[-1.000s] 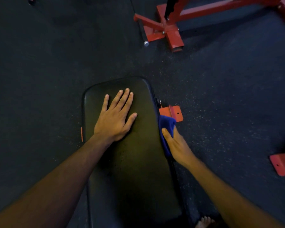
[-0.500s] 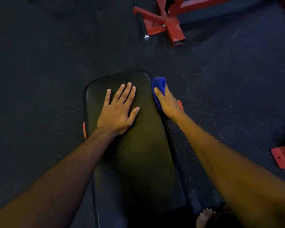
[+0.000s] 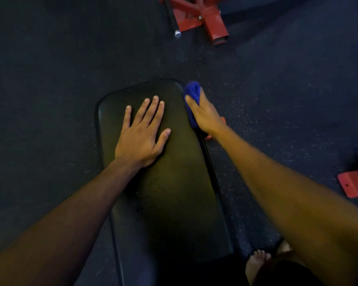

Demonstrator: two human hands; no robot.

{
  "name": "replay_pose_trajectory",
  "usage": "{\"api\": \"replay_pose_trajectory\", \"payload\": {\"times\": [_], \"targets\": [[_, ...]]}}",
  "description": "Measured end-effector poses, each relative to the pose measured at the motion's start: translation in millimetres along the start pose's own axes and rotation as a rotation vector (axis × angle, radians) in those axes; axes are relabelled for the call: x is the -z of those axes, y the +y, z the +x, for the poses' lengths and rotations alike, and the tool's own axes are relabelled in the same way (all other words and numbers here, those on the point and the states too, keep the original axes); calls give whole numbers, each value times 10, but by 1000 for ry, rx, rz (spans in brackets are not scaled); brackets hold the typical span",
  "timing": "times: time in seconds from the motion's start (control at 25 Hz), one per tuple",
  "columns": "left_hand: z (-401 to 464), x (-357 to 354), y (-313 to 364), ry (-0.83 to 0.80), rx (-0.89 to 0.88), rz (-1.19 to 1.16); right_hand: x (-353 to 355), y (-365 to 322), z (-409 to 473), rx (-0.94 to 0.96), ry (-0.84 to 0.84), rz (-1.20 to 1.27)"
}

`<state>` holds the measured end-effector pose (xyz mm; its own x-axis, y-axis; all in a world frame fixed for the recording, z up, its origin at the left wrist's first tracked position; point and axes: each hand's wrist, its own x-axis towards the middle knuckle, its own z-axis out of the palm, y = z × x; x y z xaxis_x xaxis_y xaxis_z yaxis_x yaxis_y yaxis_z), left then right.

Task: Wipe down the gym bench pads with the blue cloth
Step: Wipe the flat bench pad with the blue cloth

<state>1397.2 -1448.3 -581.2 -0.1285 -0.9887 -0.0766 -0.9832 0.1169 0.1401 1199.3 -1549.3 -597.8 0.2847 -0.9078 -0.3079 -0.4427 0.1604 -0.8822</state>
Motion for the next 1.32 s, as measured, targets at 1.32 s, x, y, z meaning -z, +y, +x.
{"api": "replay_pose_trajectory", "payload": {"times": [1.32], "targets": [[-250,-22,-321,6,-84,-74,-1271,-1471,1648,361,-887,-735]]}}
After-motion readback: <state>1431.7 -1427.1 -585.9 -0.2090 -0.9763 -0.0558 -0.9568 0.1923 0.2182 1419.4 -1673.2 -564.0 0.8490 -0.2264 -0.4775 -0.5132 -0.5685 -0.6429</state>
